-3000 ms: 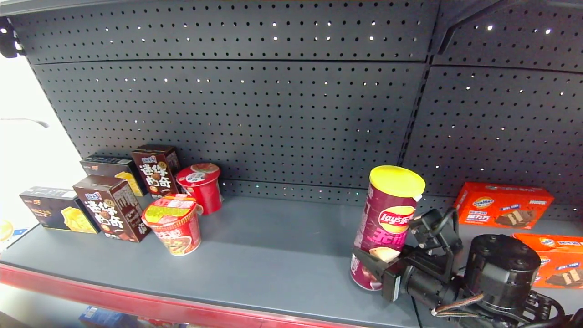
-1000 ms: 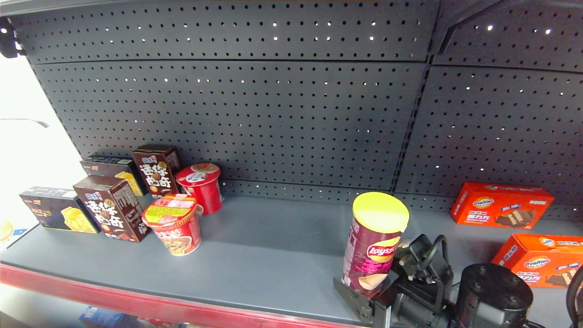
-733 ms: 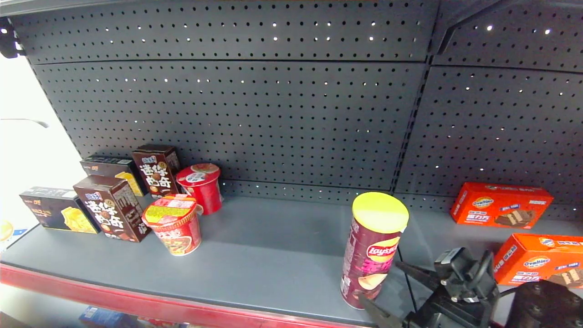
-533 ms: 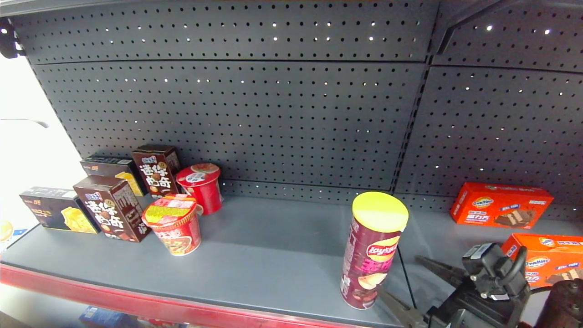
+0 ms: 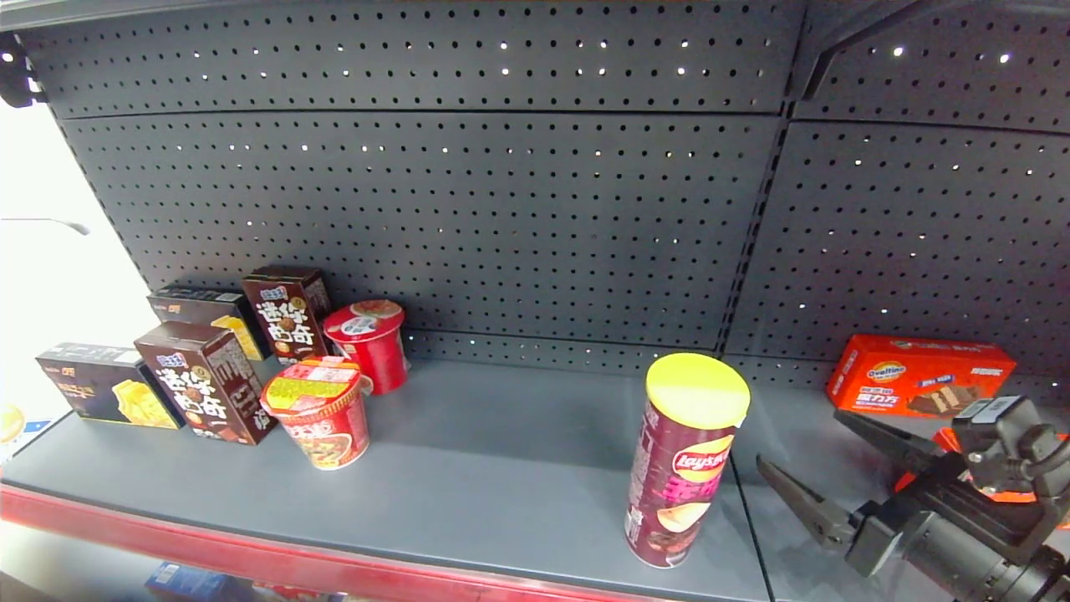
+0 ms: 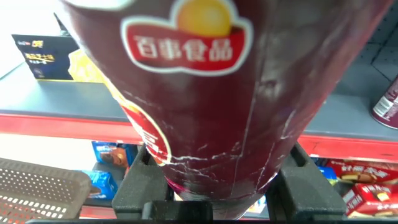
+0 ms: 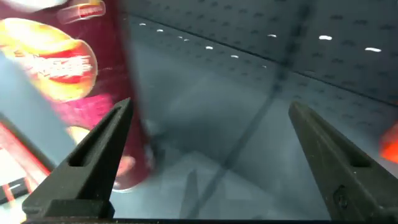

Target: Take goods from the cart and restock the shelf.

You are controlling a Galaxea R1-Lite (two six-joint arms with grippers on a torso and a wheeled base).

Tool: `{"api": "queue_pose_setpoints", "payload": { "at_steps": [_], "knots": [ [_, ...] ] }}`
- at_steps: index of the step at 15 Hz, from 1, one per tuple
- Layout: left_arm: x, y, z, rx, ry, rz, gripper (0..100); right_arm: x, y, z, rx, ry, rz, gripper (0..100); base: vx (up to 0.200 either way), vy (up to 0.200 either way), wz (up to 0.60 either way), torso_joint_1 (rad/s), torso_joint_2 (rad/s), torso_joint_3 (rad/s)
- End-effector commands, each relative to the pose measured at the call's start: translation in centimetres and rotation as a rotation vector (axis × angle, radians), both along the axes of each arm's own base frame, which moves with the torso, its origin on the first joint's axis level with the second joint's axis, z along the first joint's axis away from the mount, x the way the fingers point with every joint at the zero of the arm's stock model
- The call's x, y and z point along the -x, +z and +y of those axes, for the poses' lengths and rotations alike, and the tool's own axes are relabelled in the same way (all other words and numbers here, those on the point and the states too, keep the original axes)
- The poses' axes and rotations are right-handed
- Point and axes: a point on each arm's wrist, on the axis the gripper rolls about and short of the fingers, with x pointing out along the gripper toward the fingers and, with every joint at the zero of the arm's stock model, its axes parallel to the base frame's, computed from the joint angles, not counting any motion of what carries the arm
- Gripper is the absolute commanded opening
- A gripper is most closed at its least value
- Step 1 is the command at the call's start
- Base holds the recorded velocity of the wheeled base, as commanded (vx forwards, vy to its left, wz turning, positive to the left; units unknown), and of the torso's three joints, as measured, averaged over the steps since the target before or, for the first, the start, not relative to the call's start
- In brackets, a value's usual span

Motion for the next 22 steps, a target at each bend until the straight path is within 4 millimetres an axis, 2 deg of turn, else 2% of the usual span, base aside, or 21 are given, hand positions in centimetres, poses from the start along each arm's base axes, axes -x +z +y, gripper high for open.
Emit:
{"api": "queue_pose_setpoints", "payload": {
  "at_steps": [1,3,5,7,9,11,13,16,21,22],
  "knots": [
    [-0.3,0.1,0.0,-0.001,0.000,0.018,0,1.0,1.1,-1.6,-0.003,-0.047,-0.055,100,0.000,0.000,0.00,0.000,0.00,0.000],
    [-0.4,0.0,0.0,-0.003,-0.003,0.024,0,1.1,1.2,-1.7,0.002,-0.045,-0.060,100,0.000,0.000,0.00,0.000,0.00,0.000],
    [-0.6,0.2,-0.1,-0.003,-0.014,0.031,0,0.0,4.0,-1.7,0.044,-0.072,-0.102,100,0.000,0.000,0.00,0.000,0.00,0.000],
    [-0.8,0.4,-0.1,-0.005,-0.023,0.039,0,1.5,7.7,-2.2,0.106,-0.042,-0.001,100,0.000,0.000,0.00,0.000,0.00,0.000],
    [-1.0,0.9,-0.2,-0.007,-0.049,0.043,0,3.0,8.8,-3.0,0.114,-0.052,0.016,100,0.000,0.000,0.00,0.000,0.00,0.000],
    [-1.5,2.0,-0.4,-0.010,-0.123,0.049,0,4.5,8.8,-4.0,0.101,-0.119,-0.008,100,0.000,0.000,0.00,0.000,0.00,0.000],
    [-2.5,4.2,-0.7,-0.044,-0.221,0.055,0,6.4,9.4,-5.2,0.121,-0.153,0.026,100,0.000,0.000,0.00,0.000,0.00,0.000],
    [-5.1,6.6,-1.0,-0.041,-0.311,0.094,0,9.6,10.9,-7.3,0.137,-0.226,0.068,100,0.000,0.000,0.00,0.000,0.00,0.000],
    [-9.2,7.0,-1.6,-0.088,-0.441,0.131,0,13.0,9.8,-9.1,0.028,-0.419,0.006,100,0.000,0.000,0.00,0.000,0.00,0.000],
    [-10.6,7.0,-1.7,-0.084,-0.455,0.138,0,13.7,8.8,-9.3,0.019,-0.457,-0.002,100,0.000,0.000,0.00,0.000,0.00,0.000]
  ]
}}
